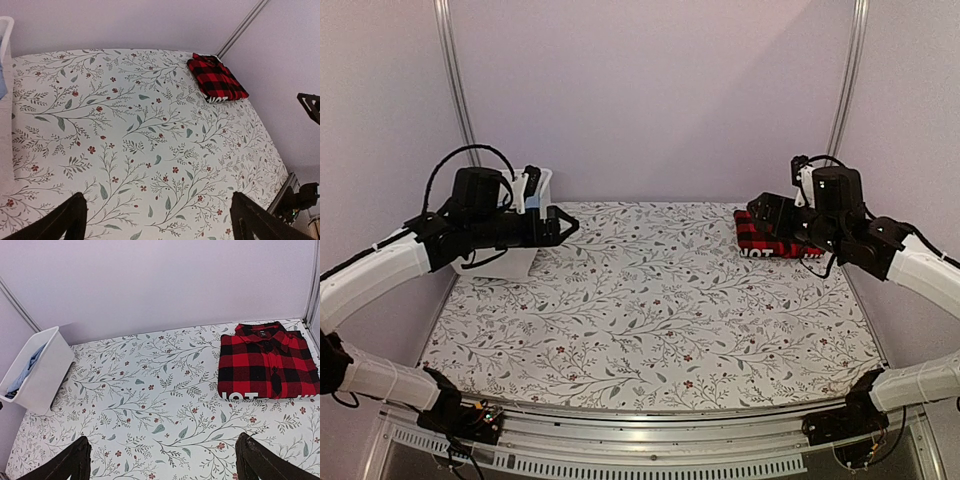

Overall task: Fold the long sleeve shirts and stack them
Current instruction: Reset both arms

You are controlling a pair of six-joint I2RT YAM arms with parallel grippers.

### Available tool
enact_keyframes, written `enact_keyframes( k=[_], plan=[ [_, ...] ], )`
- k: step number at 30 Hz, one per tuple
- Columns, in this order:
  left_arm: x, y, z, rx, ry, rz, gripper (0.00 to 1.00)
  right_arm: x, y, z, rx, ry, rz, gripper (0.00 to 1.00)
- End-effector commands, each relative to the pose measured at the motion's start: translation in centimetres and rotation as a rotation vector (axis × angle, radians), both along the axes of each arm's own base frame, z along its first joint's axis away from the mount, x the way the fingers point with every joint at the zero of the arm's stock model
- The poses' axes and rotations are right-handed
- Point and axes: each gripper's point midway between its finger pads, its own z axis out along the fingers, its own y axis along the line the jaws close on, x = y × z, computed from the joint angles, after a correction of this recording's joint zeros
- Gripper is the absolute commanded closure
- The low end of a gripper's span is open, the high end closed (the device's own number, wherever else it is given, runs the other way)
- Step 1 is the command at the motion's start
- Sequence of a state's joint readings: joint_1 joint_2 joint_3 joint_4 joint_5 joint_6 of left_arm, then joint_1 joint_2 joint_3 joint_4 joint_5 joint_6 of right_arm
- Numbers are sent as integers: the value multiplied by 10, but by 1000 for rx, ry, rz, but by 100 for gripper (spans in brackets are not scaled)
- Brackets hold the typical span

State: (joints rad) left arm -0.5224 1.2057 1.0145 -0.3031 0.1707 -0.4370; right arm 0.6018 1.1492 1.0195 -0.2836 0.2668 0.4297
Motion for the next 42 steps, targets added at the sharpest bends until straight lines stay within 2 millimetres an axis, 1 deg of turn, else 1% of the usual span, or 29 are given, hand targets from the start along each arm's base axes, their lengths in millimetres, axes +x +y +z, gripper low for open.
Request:
enact_keyframes(
  k=[1,3,5,6,12,33,42],
  plan=[
    [0,11,10,-7,-67,39,0,-21,-8,23,64,-63,26,1],
    [-3,13,12,-16,-78,43,0,-26,-13,27,62,-79,22,1],
    [-4,16,14,-19,-87,54,0,-28,-18,26,56,-85,5,1],
    [-4,17,14,-16,-89,59,0,-28,-21,24,53,-88,-9,1],
    [-5,21,14,-5,-97,75,0,-28,-31,30,65,-128,-60,1],
    [-2,22,20,3,-121,76,0,-23,-30,20,39,-130,-63,1],
    [-1,21,18,11,-122,73,0,-21,-30,23,31,-142,-68,1]
  ],
)
